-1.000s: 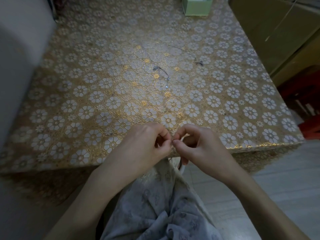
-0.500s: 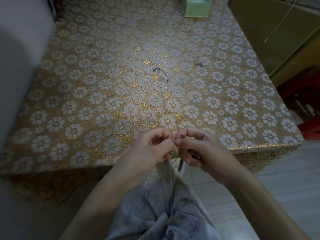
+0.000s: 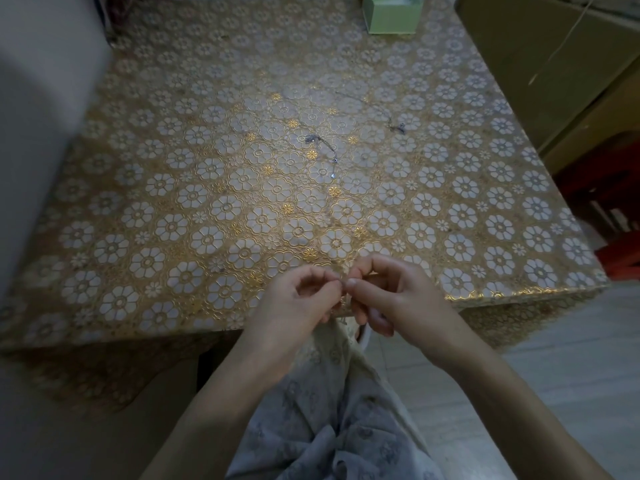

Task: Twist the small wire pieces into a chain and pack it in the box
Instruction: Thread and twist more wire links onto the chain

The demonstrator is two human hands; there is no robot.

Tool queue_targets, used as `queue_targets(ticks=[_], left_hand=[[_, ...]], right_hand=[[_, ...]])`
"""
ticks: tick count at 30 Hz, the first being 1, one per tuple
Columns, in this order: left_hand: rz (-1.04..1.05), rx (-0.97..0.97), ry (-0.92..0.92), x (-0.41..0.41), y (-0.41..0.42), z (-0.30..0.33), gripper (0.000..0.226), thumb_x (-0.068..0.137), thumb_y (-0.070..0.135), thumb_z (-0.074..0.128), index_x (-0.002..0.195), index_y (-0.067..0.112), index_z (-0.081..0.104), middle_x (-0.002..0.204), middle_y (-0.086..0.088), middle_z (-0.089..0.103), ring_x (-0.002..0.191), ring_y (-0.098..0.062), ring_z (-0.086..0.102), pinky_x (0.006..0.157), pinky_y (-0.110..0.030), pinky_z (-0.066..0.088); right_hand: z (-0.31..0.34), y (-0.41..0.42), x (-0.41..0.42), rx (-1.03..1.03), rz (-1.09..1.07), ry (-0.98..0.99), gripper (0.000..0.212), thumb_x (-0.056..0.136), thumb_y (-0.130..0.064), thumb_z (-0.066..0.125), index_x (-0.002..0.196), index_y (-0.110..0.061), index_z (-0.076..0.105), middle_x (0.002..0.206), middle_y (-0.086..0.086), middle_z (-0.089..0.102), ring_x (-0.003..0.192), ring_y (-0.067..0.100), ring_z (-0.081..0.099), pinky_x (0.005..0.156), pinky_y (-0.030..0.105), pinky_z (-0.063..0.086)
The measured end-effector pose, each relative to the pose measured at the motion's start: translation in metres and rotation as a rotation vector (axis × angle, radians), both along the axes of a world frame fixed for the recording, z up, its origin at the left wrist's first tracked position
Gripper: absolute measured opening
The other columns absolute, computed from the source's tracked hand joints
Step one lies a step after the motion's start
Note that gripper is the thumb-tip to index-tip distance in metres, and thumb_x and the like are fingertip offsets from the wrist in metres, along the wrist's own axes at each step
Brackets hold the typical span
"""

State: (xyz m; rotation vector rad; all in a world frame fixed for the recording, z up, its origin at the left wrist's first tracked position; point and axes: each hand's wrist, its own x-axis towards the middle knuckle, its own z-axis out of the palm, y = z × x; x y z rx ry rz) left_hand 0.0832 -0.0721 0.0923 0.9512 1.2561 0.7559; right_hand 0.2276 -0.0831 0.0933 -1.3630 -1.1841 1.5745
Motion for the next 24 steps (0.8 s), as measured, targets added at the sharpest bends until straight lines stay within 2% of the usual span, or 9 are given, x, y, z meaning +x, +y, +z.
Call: queue_targets(ticks=[2,4,8,12,15,18,21,24], left_hand=[[0.001,0.085,0.062,0.001,-0.003,0.003,0.01,0.084,0.004,0.061,0.076,0.009,0.062,0.059,0.006,0.059,0.055,-0.004,0.051,0.056,-0.016,0.042],[-0.001,0.173,0.116,0.002,-0.004,0.007,0.009,0.082,0.002,0.062,0.076,0.009,0.06,0.059,0.007,0.06,0.052,0.002,0.053,0.053,-0.011,0.043],[0.101,0.228,0.068,0.006,-0.004,0.01,0.012,0.08,-0.002,0.062,0.074,0.008,0.058,0.059,0.009,0.064,0.054,0.002,0.055,0.053,-0.012,0.045],[0.148,0.198,0.067,0.005,-0.004,0.009,0.004,0.077,0.004,0.064,0.077,0.007,0.061,0.051,0.011,0.055,0.052,-0.002,0.048,0.051,-0.014,0.042],[0.1,0.191,0.052,0.002,-0.003,0.009,0.009,0.077,0.002,0.064,0.077,0.01,0.06,0.06,0.007,0.059,0.054,-0.001,0.051,0.052,-0.013,0.043],[0.024,0.203,0.048,0.003,-0.003,0.013,0.018,0.081,-0.006,0.061,0.08,0.012,0.06,0.072,-0.001,0.064,0.06,0.001,0.058,0.054,-0.009,0.045],[-0.052,0.283,0.174,0.003,-0.003,0.014,0.022,0.081,-0.004,0.061,0.08,0.018,0.061,0.068,0.004,0.065,0.055,0.004,0.054,0.052,-0.008,0.042],[-0.132,0.403,0.441,0.001,-0.002,0.014,0.017,0.078,0.004,0.061,0.079,0.021,0.063,0.06,0.009,0.06,0.051,0.003,0.05,0.049,-0.008,0.036]], right_hand=[[0.001,0.0,-0.001,-0.015,-0.013,0.044,0.014,0.09,-0.004,0.056,0.076,-0.008,0.054,0.048,0.004,0.053,0.035,0.012,0.033,0.038,0.02,0.022],[0.001,-0.001,-0.001,-0.026,-0.013,0.102,0.015,0.089,-0.004,0.057,0.075,-0.009,0.056,0.049,0.005,0.053,0.034,0.011,0.033,0.036,0.019,0.023],[0.003,0.001,-0.002,-0.02,-0.008,0.163,0.014,0.089,-0.01,0.06,0.076,-0.013,0.057,0.05,0.006,0.052,0.035,0.012,0.032,0.037,0.018,0.023],[0.005,0.002,-0.006,0.058,-0.043,0.076,0.012,0.09,-0.005,0.056,0.079,-0.008,0.055,0.048,0.004,0.052,0.033,0.01,0.033,0.035,0.016,0.027],[0.004,0.001,-0.006,0.049,-0.053,0.058,0.015,0.091,-0.005,0.056,0.076,-0.009,0.055,0.047,0.004,0.052,0.033,0.01,0.034,0.035,0.017,0.028],[0.004,0.001,-0.004,-0.033,-0.09,0.139,0.017,0.089,-0.003,0.055,0.073,-0.009,0.056,0.046,0.006,0.05,0.034,0.011,0.032,0.035,0.017,0.026],[0.005,0.002,-0.003,-0.09,-0.097,0.205,0.017,0.088,-0.002,0.055,0.072,-0.009,0.056,0.044,0.004,0.046,0.037,0.011,0.03,0.035,0.016,0.024],[0.006,0.003,-0.001,-0.113,-0.056,0.187,0.017,0.088,-0.001,0.055,0.073,-0.009,0.056,0.042,-0.001,0.041,0.038,0.009,0.028,0.035,0.016,0.021]])
